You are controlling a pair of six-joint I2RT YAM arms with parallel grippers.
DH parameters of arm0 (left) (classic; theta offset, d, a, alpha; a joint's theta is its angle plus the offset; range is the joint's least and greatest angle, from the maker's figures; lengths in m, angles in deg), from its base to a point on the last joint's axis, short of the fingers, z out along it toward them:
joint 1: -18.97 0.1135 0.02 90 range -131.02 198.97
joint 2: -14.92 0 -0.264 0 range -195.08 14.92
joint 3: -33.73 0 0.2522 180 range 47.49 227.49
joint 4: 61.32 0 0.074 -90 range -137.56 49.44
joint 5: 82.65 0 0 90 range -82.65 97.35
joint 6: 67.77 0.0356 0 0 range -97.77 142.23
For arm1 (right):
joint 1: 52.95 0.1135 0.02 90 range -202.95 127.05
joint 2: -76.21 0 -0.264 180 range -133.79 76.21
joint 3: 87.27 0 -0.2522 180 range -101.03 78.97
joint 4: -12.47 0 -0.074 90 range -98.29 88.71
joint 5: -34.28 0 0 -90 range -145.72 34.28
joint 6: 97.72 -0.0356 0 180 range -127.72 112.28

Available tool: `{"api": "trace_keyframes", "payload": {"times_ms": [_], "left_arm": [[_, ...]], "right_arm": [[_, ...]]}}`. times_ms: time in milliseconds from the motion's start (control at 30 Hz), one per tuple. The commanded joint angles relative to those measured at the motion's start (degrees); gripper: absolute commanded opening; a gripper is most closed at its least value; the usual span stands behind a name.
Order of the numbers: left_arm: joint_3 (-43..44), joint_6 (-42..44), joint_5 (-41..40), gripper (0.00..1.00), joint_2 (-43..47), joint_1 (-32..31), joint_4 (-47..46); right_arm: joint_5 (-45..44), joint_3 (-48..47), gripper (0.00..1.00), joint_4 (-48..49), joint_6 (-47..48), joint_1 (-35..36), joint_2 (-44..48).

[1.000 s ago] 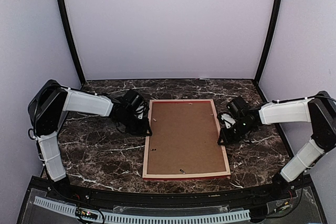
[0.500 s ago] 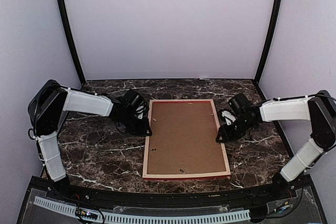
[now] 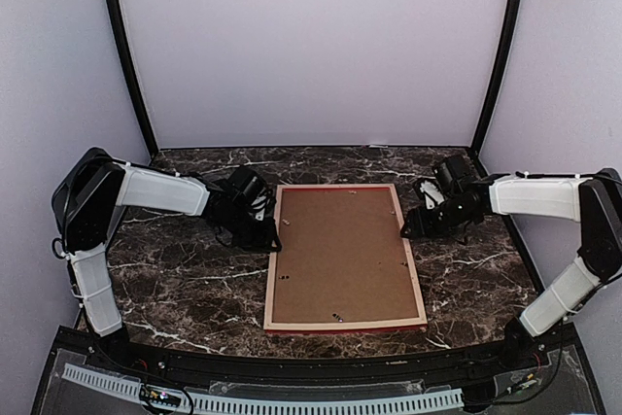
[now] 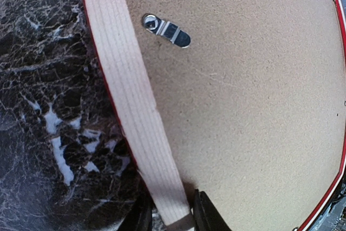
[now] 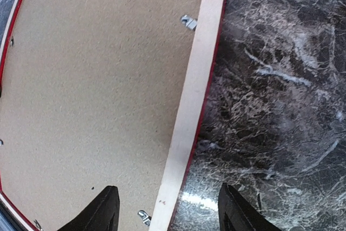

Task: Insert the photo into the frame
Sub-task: Press the backboard against the frame body, then position the photo frame at the center of the board.

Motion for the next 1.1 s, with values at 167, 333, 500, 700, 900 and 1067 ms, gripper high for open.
{"api": "trace_keyframes", "payload": {"times_ms": [167,333,500,700,900,1067], "left_arm": [[-0.4,1.0,0.5,0.28,1.0,-0.3,1.5],[-0.7,0.4,1.2,0.28,1.2,-0.4,0.6],[-0.6,0.1,1.3,0.28,1.3,-0.7,0.5],[-0.1,0.5,1.1,0.28,1.3,-0.8,0.8],[0.0,0.6,1.5,0.29,1.0,-0.9,0.2],[-0.2,0.6,1.7,0.3,1.1,-1.0,0.3]], "right_arm": [[-3.6,-3.8,0.64,3.9,-3.7,-1.4,-2.4],[-2.1,-4.2,0.63,4.8,-3.0,-1.4,-6.1],[-1.0,-4.2,0.57,5.9,-2.8,-1.4,-8.7],[0.8,-2.4,0.46,7.6,-3.5,-1.4,-9.3],[1.3,0.4,0.4,9.0,-4.0,-1.4,-9.2],[0.5,2.1,0.35,9.5,-4.4,-1.4,-9.1]]}}
